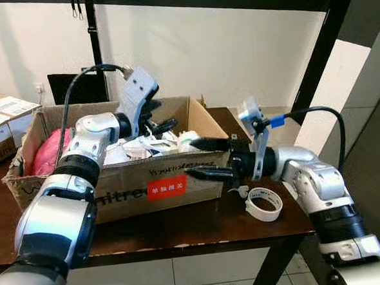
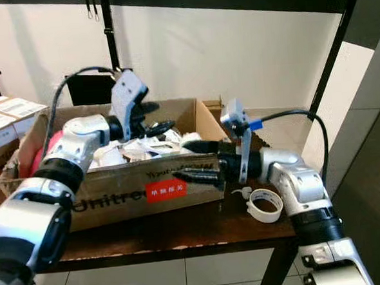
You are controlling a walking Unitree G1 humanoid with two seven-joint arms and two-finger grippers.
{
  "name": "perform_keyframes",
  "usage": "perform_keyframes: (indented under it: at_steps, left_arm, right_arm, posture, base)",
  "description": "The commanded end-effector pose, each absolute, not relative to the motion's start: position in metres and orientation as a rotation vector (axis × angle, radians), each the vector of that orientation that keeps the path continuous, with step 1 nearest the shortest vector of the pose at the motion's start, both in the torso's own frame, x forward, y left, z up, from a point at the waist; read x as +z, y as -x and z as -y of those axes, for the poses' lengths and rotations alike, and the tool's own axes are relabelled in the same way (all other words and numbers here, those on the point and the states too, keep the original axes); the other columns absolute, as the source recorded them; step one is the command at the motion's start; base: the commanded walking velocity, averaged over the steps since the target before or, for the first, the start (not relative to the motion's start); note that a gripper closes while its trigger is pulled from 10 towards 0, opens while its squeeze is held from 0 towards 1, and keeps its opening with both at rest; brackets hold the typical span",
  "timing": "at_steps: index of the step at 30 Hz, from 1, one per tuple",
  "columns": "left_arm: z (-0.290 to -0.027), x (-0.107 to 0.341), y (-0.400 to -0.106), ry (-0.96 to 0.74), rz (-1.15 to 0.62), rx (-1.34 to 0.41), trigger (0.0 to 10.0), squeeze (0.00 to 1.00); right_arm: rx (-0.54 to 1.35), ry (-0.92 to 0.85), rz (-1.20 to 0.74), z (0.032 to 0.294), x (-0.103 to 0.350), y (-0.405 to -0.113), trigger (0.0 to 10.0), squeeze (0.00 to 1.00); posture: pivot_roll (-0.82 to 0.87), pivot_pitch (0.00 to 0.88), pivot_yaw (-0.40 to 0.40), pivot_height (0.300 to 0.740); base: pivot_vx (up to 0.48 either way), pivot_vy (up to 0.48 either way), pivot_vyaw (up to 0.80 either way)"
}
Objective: Picking trash to rubbish bin
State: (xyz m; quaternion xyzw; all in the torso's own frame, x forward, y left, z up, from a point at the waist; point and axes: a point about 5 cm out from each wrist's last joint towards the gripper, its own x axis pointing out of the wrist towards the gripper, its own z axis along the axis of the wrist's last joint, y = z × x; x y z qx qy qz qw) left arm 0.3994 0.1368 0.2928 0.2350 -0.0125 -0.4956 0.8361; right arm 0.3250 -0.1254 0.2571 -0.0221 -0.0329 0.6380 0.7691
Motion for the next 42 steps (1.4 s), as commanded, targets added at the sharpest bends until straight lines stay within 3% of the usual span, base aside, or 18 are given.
perform_keyframes:
  at_steps: [1, 11, 21, 22, 23, 24, 25, 27, 28, 42]
  left_arm:
    - [-0.138, 0.285, -0.395, -0.533, -0.058, -1.142, 10.0, 0.00]
    - [-0.147, 0.285, -0.388, -0.526, -0.183, -1.255, 10.0, 0.00]
    - [-0.148, 0.264, -0.383, -0.560, -0.359, -1.311, 10.0, 0.00]
    - [-0.145, 0.264, -0.381, -0.542, -0.367, -1.333, 8.9, 0.00]
    - [-0.145, 0.264, -0.381, -0.537, -0.370, -1.337, 6.2, 0.00]
    - [-0.144, 0.264, -0.381, -0.534, -0.372, -1.339, 6.2, 0.00]
    - [-0.144, 0.264, -0.381, -0.531, -0.374, -1.341, 4.7, 0.00]
    - [-0.144, 0.264, -0.381, -0.529, -0.374, -1.342, 4.2, 0.00]
    - [-0.144, 0.264, -0.381, -0.526, -0.375, -1.343, 0.0, 0.00]
    - [-0.146, 0.271, -0.373, -0.478, -0.391, -1.423, 0.0, 0.00]
  right_arm:
    - [1.402, 0.053, 0.062, 0.127, 0.256, -0.321, 10.0, 0.00]
    - [1.470, 0.051, -0.038, 0.125, 0.232, -0.308, 10.0, 0.00]
    - [1.478, 0.172, -0.236, 0.121, 0.186, -0.298, 10.0, 0.00]
    - [1.479, 0.177, -0.273, 0.121, 0.177, -0.296, 10.0, 0.00]
    - [1.484, 0.178, -0.292, 0.121, 0.173, -0.294, 10.0, 0.00]
    - [1.487, 0.177, -0.304, 0.121, 0.170, -0.293, 10.0, 0.00]
    - [1.489, 0.176, -0.314, 0.121, 0.168, -0.292, 10.0, 0.00]
    - [1.490, 0.174, -0.323, 0.121, 0.166, -0.291, 10.0, 0.00]
    - [1.490, 0.173, -0.330, 0.121, 0.164, -0.290, 10.0, 0.00]
    - [1.486, 0.192, -0.361, 0.122, 0.154, -0.288, 10.0, 0.00]
  posture:
    - [0.08, 0.000, -0.083, 0.740]
    - [0.09, 0.000, -0.082, 0.740]
    - [0.09, 0.000, -0.078, 0.740]
    - [0.09, 0.000, -0.079, 0.740]
    - [0.09, 0.000, -0.078, 0.740]
    - [0.09, 0.000, -0.078, 0.740]
    - [0.09, 0.000, -0.078, 0.740]
    - [0.09, 0.000, -0.078, 0.740]
    - [0.09, 0.000, -0.078, 0.740]
    - [0.09, 0.003, -0.078, 0.740]
  base:
    - [0.000, 0.000, 0.00]
    - [0.000, 0.000, 0.00]
    - [0.000, 0.000, 0.00]
    - [0.000, 0.000, 0.00]
    - [0.000, 0.000, 0.00]
    - [0.000, 0.000, 0.00]
    - [0.000, 0.000, 0.00]
    - [0.000, 0.000, 0.00]
    - [0.000, 0.000, 0.00]
    - [0.000, 0.000, 0.00]
